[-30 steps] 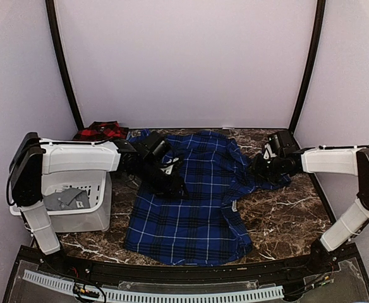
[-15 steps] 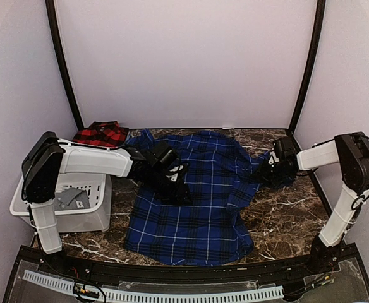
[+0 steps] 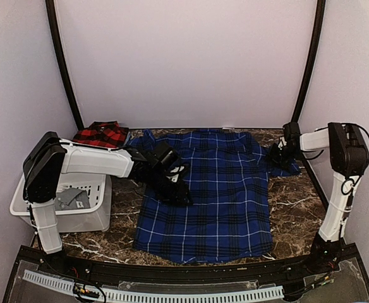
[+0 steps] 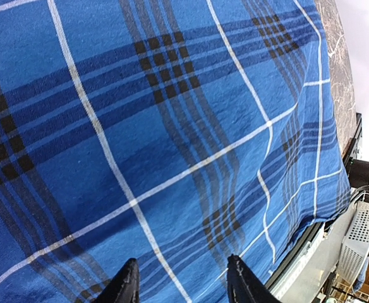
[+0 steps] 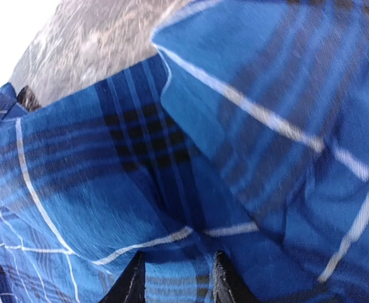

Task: Fold and stack the long sleeve shirts
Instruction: Smooth out the flattened shirt at the center of the board.

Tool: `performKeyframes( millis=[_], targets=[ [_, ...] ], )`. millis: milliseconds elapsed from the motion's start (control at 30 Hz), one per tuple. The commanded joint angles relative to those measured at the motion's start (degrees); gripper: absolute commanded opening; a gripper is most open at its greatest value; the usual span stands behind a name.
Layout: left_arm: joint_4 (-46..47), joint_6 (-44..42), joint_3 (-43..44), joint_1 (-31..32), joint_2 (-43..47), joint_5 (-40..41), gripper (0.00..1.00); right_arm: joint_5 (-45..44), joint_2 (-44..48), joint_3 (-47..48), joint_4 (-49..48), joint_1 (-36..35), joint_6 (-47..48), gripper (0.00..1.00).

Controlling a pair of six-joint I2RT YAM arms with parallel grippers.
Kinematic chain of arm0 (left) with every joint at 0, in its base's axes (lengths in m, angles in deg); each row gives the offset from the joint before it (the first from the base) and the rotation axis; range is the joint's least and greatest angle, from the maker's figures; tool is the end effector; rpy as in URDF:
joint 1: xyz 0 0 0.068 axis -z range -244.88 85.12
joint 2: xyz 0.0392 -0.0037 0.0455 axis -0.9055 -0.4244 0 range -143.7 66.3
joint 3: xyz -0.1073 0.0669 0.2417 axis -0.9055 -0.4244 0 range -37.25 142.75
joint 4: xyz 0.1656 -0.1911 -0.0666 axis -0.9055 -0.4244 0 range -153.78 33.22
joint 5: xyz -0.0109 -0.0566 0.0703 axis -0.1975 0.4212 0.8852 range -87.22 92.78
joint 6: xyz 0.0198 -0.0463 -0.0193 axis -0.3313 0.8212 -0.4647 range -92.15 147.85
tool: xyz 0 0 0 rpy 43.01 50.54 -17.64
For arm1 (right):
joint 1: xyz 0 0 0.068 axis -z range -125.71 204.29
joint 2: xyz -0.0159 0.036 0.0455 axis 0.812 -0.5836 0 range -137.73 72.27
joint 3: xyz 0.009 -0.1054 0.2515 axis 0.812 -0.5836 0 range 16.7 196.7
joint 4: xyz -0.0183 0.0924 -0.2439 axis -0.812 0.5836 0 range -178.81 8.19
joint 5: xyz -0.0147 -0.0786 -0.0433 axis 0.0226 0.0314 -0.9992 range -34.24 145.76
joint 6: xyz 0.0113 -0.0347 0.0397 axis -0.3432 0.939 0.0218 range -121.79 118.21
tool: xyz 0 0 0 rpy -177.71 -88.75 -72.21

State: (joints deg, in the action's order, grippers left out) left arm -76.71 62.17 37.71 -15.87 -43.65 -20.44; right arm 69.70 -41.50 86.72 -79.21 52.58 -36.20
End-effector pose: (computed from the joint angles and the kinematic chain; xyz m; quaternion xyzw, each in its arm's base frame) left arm 0.2561 -0.3160 0.1829 0.1796 0.9186 -0.3396 0.0929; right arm 0.4092 0.0208 0.1418 0.2287 0.9149 0.2063 0.2610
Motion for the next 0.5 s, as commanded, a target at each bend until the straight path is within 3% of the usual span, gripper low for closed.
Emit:
performKeyframes(
  millis=[0,267,467],
  targets=[
    [1.55,-0.97,-0.01,0.2,-0.83,-1.02,0.46,-1.8,-3.73,5.29,4.54,0.22,4.07,0.35],
    [4.08,0.35,2.05,0.14,-3.23,-1.16,0.46,-3.21,0.87,10.55,10.68,-3.06,8.93,0.49],
    [5.54,1.45,3.46,-0.61,-3.63,1.63,0.46,-4.26,12.49,1.69,10.05,-9.68,8.27,0.56]
  ],
)
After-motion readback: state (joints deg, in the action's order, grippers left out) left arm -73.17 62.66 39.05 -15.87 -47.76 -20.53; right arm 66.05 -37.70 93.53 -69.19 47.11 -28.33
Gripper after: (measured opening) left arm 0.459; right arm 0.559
